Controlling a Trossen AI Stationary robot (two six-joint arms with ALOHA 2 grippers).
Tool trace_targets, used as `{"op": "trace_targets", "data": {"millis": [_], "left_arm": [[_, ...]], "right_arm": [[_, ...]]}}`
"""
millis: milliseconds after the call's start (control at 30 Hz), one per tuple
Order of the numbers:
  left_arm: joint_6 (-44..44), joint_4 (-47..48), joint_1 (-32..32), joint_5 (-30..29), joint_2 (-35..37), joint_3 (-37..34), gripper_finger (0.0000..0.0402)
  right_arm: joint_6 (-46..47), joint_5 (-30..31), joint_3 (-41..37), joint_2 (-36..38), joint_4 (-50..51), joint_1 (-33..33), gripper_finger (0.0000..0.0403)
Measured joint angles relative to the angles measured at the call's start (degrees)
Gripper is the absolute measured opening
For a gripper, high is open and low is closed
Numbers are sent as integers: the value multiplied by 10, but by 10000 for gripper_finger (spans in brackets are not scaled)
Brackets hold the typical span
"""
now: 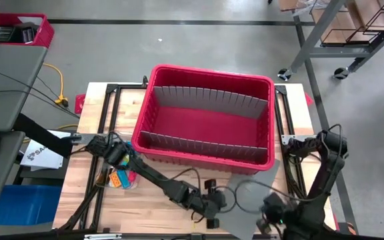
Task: Sort Items/Unsort Items
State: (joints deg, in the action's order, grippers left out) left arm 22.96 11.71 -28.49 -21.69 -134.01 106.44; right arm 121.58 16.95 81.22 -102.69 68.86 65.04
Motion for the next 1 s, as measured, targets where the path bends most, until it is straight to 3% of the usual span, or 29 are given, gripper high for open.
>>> {"op": "trace_targets", "data": {"millis": [100,233,400,600,1000], "left_arm": [[2,-20,7,34,1,1,0],[21,-48,-2,31,-15,1,0],[85,-106,-6,9,-55,1,0],[124,-109,-9,6,-97,0,0],[143,-135,-26,57,-122,4,0]], "right_arm": [[-6,75,33,0,114,-40,0],[-16,137,54,0,171,-80,0],[-16,145,54,2,156,-97,0],[-11,169,54,2,166,-121,0],[-69,242,46,2,208,-240,0]]}}
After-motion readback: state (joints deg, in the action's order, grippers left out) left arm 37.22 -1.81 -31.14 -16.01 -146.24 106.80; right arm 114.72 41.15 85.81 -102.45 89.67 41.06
